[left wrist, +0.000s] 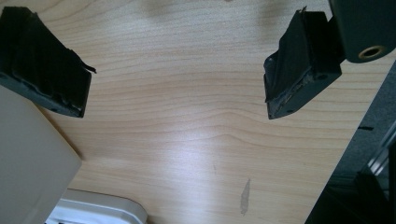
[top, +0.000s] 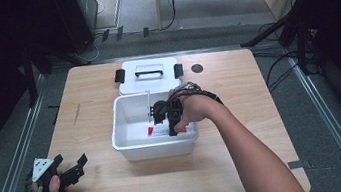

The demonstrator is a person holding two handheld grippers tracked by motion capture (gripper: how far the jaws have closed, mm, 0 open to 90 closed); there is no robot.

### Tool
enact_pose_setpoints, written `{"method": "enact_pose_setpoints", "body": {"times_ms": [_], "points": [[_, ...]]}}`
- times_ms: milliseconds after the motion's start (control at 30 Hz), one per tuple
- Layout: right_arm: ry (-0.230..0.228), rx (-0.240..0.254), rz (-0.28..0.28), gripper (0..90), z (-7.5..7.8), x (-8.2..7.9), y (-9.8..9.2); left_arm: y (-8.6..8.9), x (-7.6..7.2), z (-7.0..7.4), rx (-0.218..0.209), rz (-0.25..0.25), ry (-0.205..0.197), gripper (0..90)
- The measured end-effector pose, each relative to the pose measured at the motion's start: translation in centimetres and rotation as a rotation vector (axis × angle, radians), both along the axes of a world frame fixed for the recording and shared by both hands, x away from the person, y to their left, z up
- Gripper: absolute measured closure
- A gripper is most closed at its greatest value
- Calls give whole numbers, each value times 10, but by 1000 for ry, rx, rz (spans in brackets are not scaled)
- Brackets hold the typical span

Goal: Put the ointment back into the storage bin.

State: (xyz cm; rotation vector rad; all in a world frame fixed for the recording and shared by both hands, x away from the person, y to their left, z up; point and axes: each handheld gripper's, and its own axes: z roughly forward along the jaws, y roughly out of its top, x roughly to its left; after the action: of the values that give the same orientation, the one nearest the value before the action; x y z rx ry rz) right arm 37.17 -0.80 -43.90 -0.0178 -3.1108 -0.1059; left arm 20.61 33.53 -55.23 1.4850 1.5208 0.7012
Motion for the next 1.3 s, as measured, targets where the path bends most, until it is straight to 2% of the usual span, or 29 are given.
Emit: {"method": "enact_pose_setpoints", "body": {"times_ms": [667, 833, 1033, 1300], "points": [[13, -64, 18, 707, -20, 0, 6, 0, 0, 0, -2, 0, -3, 81], [18, -53, 7, 709, -20, -1, 5, 0, 0, 0, -3, 0, -3, 81], [21, -17, 13, 723, -14, -1, 2, 0, 0, 0, -2, 0, -2, 81], [21, 27, -9, 761, 0, -3, -3, 0, 0, 0, -4, 1, -3, 81]]}}
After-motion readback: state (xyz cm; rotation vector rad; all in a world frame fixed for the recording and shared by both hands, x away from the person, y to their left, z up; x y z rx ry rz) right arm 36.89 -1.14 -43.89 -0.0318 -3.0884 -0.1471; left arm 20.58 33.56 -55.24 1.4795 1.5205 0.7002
